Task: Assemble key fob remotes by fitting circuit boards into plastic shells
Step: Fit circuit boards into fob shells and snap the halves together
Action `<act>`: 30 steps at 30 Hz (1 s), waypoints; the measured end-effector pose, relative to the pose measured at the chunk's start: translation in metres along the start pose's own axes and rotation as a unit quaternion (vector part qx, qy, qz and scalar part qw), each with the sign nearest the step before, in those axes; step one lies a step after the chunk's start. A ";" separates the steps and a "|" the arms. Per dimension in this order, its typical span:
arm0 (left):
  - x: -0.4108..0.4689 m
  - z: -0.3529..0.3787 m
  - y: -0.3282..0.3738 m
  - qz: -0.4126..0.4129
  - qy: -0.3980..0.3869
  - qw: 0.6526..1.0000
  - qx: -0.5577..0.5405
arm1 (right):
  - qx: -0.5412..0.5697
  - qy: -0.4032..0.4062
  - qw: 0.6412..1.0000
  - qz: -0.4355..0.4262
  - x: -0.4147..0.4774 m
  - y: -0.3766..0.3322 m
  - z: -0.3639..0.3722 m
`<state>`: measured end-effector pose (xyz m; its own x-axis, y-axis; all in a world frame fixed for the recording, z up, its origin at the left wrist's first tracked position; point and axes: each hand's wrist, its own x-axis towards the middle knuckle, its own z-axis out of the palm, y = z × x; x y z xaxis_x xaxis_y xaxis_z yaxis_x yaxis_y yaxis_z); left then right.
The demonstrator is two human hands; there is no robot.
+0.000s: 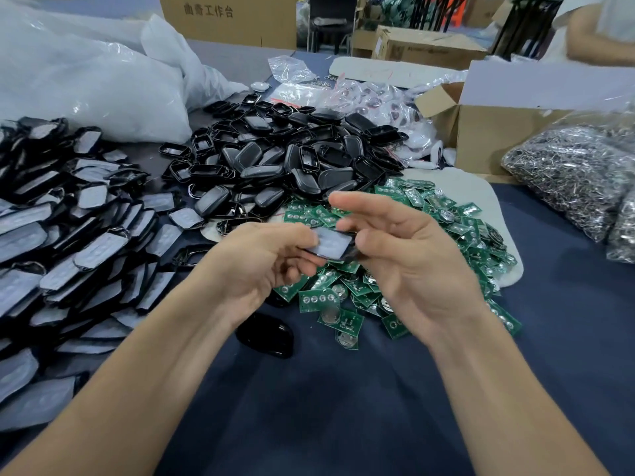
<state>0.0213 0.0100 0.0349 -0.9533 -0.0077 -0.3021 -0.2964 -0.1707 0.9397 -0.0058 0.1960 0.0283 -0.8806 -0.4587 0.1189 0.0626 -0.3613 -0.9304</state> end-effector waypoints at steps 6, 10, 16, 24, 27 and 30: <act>-0.004 -0.007 0.005 -0.020 -0.081 0.996 -0.043 | -0.094 0.001 0.995 -0.043 -0.001 -0.002 -0.010; -0.004 -0.005 0.004 -0.014 -0.098 0.995 0.016 | -0.174 0.001 0.979 -0.104 0.000 0.006 0.000; -0.003 -0.010 0.004 0.002 -0.106 0.993 0.058 | -0.194 0.039 0.974 -0.113 0.001 0.006 0.002; 0.004 -0.028 -0.002 0.095 0.233 0.831 0.497 | -0.136 0.135 0.980 -0.060 0.000 0.002 0.000; -0.002 -0.025 -0.001 0.062 0.198 0.778 0.593 | -0.126 0.178 0.976 -0.007 0.001 0.002 0.002; -0.005 -0.023 0.001 0.034 0.161 0.774 0.611 | -0.117 0.202 0.972 0.016 0.001 -0.001 0.002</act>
<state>0.0272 -0.0130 0.0337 -0.9633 -0.2549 -0.0842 -0.2681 0.8990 0.3464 -0.0058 0.1937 0.0299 -0.9956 -0.0928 -0.0138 0.0264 -0.1367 -0.9903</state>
